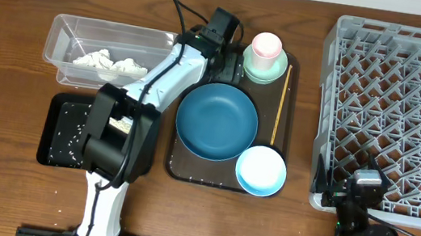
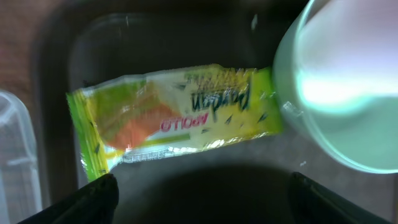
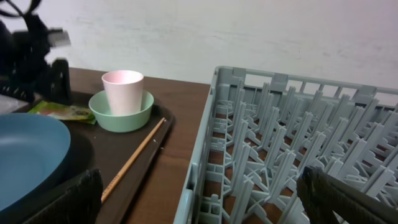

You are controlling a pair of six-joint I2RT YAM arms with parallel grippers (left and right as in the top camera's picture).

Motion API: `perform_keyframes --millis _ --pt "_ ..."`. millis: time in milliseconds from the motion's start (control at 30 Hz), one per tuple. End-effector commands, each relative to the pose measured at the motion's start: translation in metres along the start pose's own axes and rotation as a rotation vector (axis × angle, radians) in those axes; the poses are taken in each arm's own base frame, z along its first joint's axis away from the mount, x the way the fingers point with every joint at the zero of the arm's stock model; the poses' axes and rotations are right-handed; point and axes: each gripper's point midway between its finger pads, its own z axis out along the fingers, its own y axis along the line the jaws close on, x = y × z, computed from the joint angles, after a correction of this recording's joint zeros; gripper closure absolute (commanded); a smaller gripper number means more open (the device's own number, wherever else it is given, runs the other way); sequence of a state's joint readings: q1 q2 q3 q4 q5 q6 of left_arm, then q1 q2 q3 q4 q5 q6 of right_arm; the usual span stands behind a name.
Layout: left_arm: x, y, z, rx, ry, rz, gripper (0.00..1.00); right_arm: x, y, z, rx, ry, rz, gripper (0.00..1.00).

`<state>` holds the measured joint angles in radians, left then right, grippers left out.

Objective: Sort waste into correct bins and load items into the dishwasher rack

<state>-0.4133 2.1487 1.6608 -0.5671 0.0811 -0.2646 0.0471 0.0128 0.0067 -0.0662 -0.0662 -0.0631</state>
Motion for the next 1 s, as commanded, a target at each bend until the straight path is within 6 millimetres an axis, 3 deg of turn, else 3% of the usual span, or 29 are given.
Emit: perform_keyframes --millis 0,533,967 --pt "0.015 0.006 0.014 -0.011 0.059 -0.003 0.11 0.001 -0.004 0.0 0.02 0.003 -0.012 0.01" --pt "0.037 0.007 0.027 0.001 0.142 0.007 0.09 0.001 -0.004 0.0 0.02 0.003 -0.012 0.01" --pt "0.04 0.008 0.037 -0.002 0.153 0.026 0.09 0.001 -0.004 0.0 0.02 0.003 -0.012 0.01"
